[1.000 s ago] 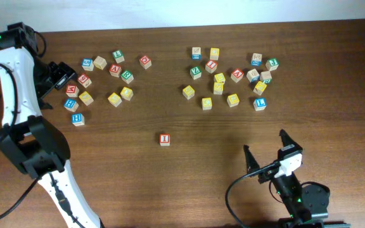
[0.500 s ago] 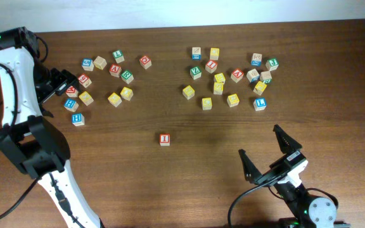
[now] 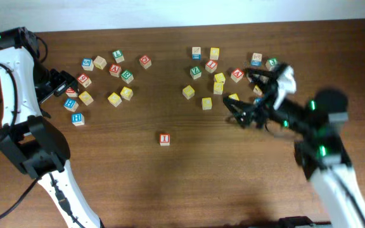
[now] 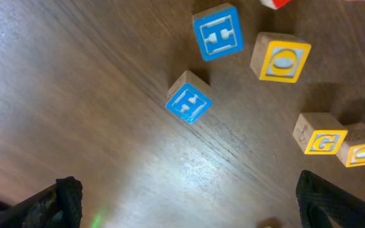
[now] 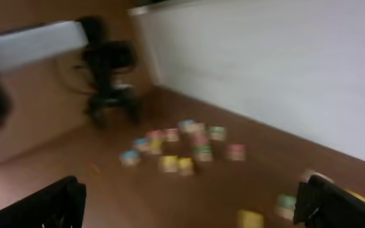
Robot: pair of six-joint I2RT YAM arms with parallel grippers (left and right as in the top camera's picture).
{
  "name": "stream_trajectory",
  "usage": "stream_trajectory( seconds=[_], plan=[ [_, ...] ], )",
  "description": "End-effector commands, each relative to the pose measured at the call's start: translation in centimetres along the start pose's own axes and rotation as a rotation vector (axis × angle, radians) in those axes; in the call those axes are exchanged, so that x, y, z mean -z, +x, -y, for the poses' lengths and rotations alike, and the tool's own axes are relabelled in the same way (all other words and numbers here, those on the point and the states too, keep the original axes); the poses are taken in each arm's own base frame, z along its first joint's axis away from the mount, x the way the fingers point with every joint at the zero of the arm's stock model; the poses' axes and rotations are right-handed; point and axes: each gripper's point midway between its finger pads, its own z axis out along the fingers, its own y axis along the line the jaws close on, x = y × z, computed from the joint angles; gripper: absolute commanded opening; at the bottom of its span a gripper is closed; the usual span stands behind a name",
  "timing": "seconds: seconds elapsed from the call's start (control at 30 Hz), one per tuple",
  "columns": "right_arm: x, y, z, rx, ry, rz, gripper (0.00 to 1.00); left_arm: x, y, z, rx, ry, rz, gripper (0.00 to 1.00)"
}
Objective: Spell out ICRA
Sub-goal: 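Reach the right gripper to a yellow C block in the right cluster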
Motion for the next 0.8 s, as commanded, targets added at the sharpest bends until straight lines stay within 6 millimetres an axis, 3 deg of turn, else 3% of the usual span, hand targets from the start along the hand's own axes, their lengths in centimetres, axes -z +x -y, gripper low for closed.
stream_trajectory(
  seconds=[0.0, 0.07, 0.2, 0.33, 0.4, 0.53, 0.67, 0.77],
  plan=[
    [-1.8, 0.8, -2.3, -0.112, -0.361, -0.081, 0.98, 0.6, -0.1, -0.2, -0.011, -0.003, 0.018, 0.99],
    [-3.2, 1.6, -0.1, -0.263, -0.347, -0.121, 0.98, 0.6, -0.2, -0.2, -0.011, -0.001, 0.022, 0.99],
    [-4.1, 3.5, 4.4, -0.361, -0.022, -0.162, 0.98, 0.6, -0.2, -0.1, -0.012, 0.001, 0.025, 0.99],
    [-1.9, 8.9, 8.4, -0.351, 0.462, -0.457, 0.98, 0.6, -0.2, -0.1, -0.012, 0.001, 0.025, 0.99],
    [-0.7, 9.4, 8.9, -0.313, 0.628, -0.558, 0.98, 0.6, -0.2, -0.1, -0.012, 0.001, 0.025, 0.99],
    [-0.3, 8.3, 8.6, -0.297, 0.67, -0.598, 0.98, 0.6, -0.2, -0.1, -0.012, 0.001, 0.025, 0.99],
    [-3.2, 10.7, 7.1, -0.394, 0.481, -0.637, 0.98, 0.6, -0.2, -0.1, -0.012, 0.001, 0.025, 0.99],
    [-5.0, 11.9, 8.8, -0.455, 0.489, -0.611, 0.98, 0.6, -0.2, -0.1, -0.012, 0.001, 0.025, 0.99]
  ],
)
